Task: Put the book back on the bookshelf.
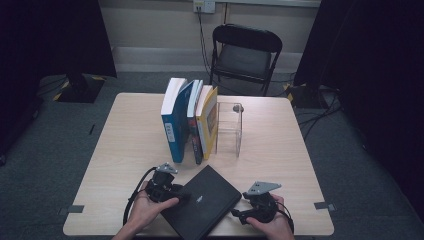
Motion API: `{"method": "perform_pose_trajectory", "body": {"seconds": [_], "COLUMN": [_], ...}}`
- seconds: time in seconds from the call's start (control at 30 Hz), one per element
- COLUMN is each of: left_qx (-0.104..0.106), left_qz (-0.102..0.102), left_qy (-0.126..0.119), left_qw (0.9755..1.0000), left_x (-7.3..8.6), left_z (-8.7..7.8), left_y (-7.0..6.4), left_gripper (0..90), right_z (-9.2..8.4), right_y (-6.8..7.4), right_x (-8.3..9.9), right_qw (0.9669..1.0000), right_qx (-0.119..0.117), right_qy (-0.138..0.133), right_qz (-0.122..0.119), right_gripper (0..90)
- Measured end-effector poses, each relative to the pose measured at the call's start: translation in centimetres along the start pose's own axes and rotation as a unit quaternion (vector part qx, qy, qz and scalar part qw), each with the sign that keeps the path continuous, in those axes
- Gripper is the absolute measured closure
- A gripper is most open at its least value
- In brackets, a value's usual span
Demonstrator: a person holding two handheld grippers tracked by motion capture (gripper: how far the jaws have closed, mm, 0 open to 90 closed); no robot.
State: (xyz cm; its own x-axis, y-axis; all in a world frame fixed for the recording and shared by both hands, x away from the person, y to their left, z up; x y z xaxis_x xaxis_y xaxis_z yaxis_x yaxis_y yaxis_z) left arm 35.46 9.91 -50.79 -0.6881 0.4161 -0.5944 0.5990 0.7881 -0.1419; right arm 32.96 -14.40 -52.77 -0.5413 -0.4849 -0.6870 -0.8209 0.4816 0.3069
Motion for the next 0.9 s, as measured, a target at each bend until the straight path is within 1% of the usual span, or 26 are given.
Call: {"method": "perform_pose_trajectory", "body": {"seconds": [0.03,0.07,0.1,0.13,0.17,0.2,0.23,0.27,0.33,0.37,0.4,0.47,0.53,0.6,0.63,0.67,0.7,0.73,0.77,0.8,0.83,0.87,0.9], "left_qx": [-0.001,-0.001,0.003,0.003,-0.003,-0.003,-0.006,-0.008,-0.012,-0.011,-0.011,-0.005,-0.007,-0.006,-0.005,-0.009,-0.008,-0.008,0.005,0.005,-0.001,-0.001,-0.011], "left_qz": [0.007,0.007,0.002,0.002,-0.004,-0.004,-0.009,-0.009,-0.018,-0.021,-0.021,-0.031,-0.035,-0.038,-0.046,-0.053,-0.054,-0.054,-0.049,-0.049,-0.058,-0.058,-0.062], "left_qy": [0.005,0.005,0.012,0.012,0.011,0.011,0.012,0.012,0.015,0.014,0.014,0.01,0.002,0.0,0.004,0.007,0.01,0.01,0.002,0.002,0.004,0.004,0.005], "left_qw": [1.0,1.0,0.9999,0.9999,0.9999,0.9999,0.9999,0.9999,0.9997,0.9996,0.9996,0.9995,0.9994,0.9993,0.9989,0.9985,0.9984,0.9984,0.9988,0.9988,0.9983,0.9983,0.998], "left_x": [0.7,0.7,1.3,1.3,2.1,2.1,2.8,3.0,3.2,3.2,3.2,2.9,2.2,1.6,1.1,0.8,0.7,0.7,0.4,0.4,0.5,0.5,0.5], "left_z": [-0.5,-0.5,-0.9,-0.9,-1.5,-1.5,-2.0,-2.2,-2.4,-2.4,-2.4,-2.0,-1.6,-1.1,-0.6,-0.3,-0.1,-0.1,0.0,0.0,0.0,0.0,-0.2], "left_y": [-0.1,-0.1,-0.2,-0.2,-0.3,-0.3,-0.3,-0.2,-0.1,0.0,0.0,0.5,0.8,1.2,1.6,1.8,1.9,1.9,1.7,1.7,1.5,1.5,1.4], "left_gripper": [49.3,48.9,48.5,48.5,48.3,47.8,46.9,46.7,46.4,46.1,45.6,45.0,46.4,46.0,43.1,40.5,36.2,36.3,42.3,42.1,42.5,42.6,42.5], "right_z": [0.0,0.0,0.1,0.1,0.4,0.4,0.8,1.1,1.6,2.0,2.0,2.3,2.3,2.3,2.4,2.4,2.5,2.5,2.5,2.5,2.6,2.6,2.7], "right_y": [0.0,0.0,-0.2,-0.2,-0.5,-0.5,-0.8,-1.0,-1.3,-1.6,-1.6,-1.9,-1.8,-1.5,-1.3,-1.3,-1.3,-1.3,-1.4,-1.4,-1.6,-1.6,-1.7], "right_x": [-0.2,-0.2,-0.5,-0.5,-0.9,-0.9,-1.5,-1.9,-2.4,-2.8,-2.8,-3.3,-3.3,-3.0,-2.7,-2.6,-2.5,-2.5,-2.5,-2.5,-2.5,-2.5,-2.6], "right_qw": [0.9999,0.9999,0.9998,0.9998,0.9997,0.9997,0.9996,0.9996,0.9997,0.9996,0.9996,0.9995,0.9995,0.9996,0.9997,0.9997,0.9998,0.9998,0.9998,0.9998,0.9998,0.9998,0.9997], "right_qx": [0.008,0.008,0.014,0.014,0.02,0.02,0.024,0.024,0.022,0.023,0.023,0.026,0.027,0.023,0.019,0.018,0.017,0.017,0.018,0.018,0.02,0.02,0.022], "right_qy": [-0.001,-0.001,-0.002,-0.002,-0.003,-0.003,0.0,-0.001,-0.005,-0.008,-0.008,-0.012,-0.014,-0.012,-0.008,-0.007,-0.004,-0.004,-0.003,-0.003,-0.001,-0.001,-0.001], "right_qz": [-0.008,-0.008,-0.013,-0.013,-0.012,-0.012,-0.015,-0.015,-0.013,-0.013,-0.013,-0.011,-0.012,-0.012,-0.013,-0.012,-0.011,-0.011,-0.007,-0.007,-0.007,-0.007,-0.008], "right_gripper": [28.7,28.7,29.3,29.3,29.6,29.6,30.2,30.7,30.5,31.0,31.0,32.1,34.1,34.2,34.3,34.2,34.0,34.0,32.1,32.1,31.2,31.2,30.8]}}
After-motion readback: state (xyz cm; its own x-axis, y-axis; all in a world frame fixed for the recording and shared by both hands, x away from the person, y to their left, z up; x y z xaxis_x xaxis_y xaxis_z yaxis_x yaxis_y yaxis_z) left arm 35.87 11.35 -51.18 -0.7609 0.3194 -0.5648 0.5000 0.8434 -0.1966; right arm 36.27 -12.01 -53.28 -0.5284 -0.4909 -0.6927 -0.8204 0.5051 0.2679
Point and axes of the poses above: each handheld gripper's, and its own axes: z roughly forward along the jaws, x roughly out of its underside, y roughly to its left, the point moved 7 cm from there along z, roughly forward along the jaws, and after that the axes turned 15 degrees about -x, right-handed, at the moved point
